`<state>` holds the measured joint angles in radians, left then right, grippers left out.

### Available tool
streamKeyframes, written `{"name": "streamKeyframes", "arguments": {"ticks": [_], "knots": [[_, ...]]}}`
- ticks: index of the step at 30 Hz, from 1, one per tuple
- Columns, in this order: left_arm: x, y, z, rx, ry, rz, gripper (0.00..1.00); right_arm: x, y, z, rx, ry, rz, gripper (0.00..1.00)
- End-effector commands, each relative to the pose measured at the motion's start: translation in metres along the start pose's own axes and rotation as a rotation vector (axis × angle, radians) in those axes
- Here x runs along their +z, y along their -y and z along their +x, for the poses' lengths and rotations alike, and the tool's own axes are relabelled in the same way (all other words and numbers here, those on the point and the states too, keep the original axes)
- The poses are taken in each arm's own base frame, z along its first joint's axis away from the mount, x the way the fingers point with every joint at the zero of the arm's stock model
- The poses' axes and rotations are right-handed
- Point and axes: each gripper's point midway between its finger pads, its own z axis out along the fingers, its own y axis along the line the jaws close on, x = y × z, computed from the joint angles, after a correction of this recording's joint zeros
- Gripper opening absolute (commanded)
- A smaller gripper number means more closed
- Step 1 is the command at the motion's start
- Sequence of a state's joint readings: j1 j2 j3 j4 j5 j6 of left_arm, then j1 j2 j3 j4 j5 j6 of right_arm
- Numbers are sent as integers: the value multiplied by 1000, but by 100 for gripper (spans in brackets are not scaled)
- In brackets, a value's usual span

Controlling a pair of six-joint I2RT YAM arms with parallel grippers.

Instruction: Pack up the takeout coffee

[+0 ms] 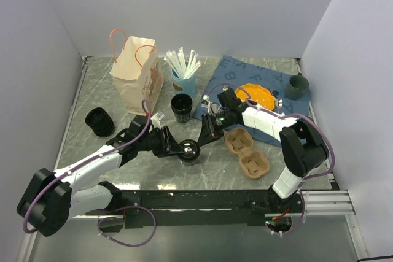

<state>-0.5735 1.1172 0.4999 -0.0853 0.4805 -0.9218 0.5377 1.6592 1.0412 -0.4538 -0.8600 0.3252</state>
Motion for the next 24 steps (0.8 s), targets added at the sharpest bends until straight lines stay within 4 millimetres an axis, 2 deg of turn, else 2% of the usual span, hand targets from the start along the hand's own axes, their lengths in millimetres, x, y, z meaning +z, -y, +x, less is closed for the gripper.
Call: {"name": "streamKeyframes", "arguments": {"ticks": [1, 6, 12, 24], "knots": [[1, -65, 22, -63, -42, -253, 43, 7, 28, 5, 30, 8, 61, 22], [0, -76, 27, -79, -41, -288, 43, 11, 36, 6, 61, 17, 55, 17], [0, -85, 33, -101, -43, -309, 43, 16, 45, 15, 87, 2, 56, 13], [0, -98, 36, -114, -46, -359, 42, 20, 74, 30, 181, -37, 140, 18]]}}
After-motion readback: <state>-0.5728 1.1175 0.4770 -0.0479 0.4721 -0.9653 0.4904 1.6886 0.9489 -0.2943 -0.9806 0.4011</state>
